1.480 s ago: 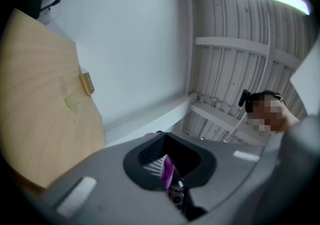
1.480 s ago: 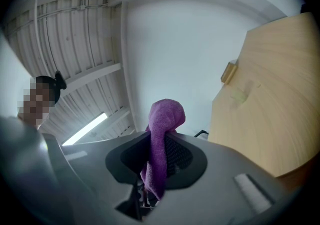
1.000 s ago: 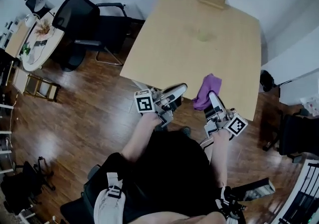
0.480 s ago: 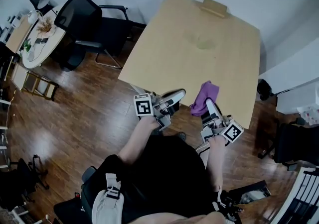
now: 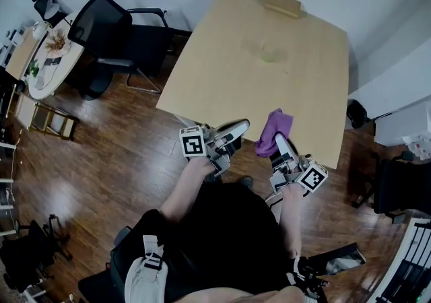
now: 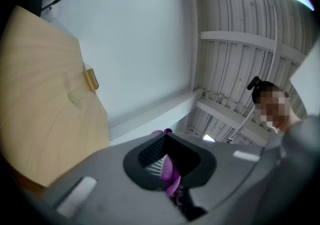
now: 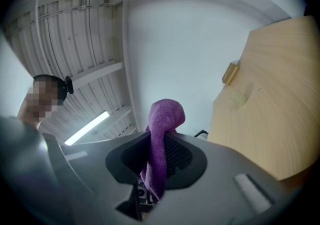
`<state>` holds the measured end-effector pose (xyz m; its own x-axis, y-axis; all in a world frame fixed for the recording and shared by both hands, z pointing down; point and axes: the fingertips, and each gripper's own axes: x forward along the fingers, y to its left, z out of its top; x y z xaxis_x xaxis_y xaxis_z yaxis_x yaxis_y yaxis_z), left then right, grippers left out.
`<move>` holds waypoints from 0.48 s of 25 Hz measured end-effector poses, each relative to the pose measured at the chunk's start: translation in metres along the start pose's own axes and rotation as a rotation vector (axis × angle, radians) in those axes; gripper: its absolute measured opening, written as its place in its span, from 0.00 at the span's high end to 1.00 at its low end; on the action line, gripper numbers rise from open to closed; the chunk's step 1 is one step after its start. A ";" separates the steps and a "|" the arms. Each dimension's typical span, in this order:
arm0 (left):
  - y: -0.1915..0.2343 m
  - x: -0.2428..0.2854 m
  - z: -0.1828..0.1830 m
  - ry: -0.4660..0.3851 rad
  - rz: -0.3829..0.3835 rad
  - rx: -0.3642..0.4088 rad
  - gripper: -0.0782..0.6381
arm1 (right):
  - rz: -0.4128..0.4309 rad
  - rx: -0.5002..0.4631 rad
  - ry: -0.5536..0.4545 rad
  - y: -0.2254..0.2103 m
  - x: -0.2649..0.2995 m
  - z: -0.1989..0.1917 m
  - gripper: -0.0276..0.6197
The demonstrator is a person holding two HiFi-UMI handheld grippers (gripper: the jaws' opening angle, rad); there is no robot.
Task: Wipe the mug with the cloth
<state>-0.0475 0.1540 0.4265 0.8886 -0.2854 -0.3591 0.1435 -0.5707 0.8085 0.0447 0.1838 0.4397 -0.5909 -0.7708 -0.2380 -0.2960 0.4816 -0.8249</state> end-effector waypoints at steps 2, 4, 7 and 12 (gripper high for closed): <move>0.000 0.000 0.000 0.001 -0.001 -0.002 0.89 | -0.001 0.001 0.000 0.000 0.000 0.000 0.86; 0.001 0.000 -0.001 0.001 0.000 -0.004 0.89 | -0.001 0.004 0.001 -0.001 -0.001 -0.001 0.86; 0.002 0.000 -0.002 0.002 0.005 -0.005 0.89 | -0.006 0.004 0.002 -0.003 -0.001 -0.001 0.86; 0.003 0.000 -0.001 0.001 0.006 -0.004 0.89 | -0.014 -0.003 0.006 -0.005 -0.002 -0.001 0.86</move>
<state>-0.0462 0.1527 0.4295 0.8897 -0.2883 -0.3540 0.1401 -0.5657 0.8126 0.0467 0.1828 0.4449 -0.5911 -0.7751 -0.2232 -0.3070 0.4720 -0.8264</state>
